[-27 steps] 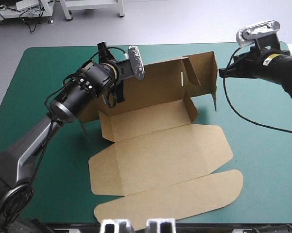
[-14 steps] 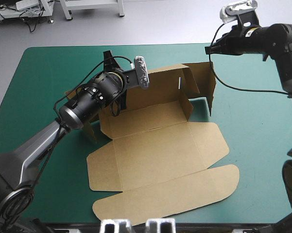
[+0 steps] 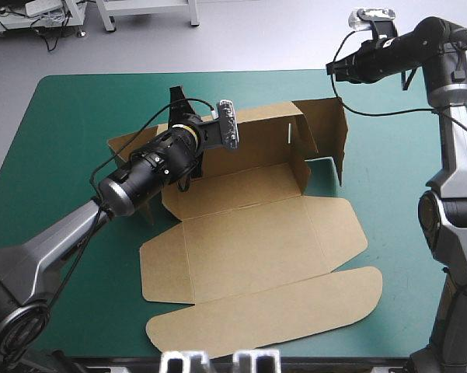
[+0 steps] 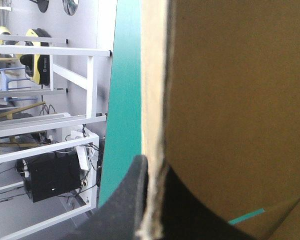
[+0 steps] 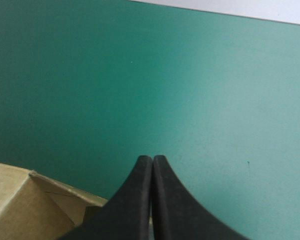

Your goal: Fold the box

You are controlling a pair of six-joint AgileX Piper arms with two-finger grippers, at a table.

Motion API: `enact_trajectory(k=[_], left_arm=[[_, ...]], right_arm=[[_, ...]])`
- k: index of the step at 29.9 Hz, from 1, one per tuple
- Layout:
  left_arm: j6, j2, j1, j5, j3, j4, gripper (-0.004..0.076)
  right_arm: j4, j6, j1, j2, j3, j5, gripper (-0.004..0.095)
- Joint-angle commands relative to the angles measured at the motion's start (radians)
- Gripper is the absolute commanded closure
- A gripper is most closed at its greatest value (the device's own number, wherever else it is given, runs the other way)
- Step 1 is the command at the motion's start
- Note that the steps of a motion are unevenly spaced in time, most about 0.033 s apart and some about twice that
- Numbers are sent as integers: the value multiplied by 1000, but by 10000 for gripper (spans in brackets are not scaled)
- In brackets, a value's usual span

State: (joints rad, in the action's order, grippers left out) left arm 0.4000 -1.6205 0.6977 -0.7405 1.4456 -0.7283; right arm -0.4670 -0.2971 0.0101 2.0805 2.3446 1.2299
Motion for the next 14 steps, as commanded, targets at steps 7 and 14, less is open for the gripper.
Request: enact_trajectory(k=[7, 14], left_arm=[[-106, 53, 5, 91, 20, -95, 734], [-106, 53, 5, 99, 20, -120, 734]], right_arm=[[-101, 0, -7, 42, 38, -83, 928], [-99, -17, -7, 63, 25, 18, 928]])
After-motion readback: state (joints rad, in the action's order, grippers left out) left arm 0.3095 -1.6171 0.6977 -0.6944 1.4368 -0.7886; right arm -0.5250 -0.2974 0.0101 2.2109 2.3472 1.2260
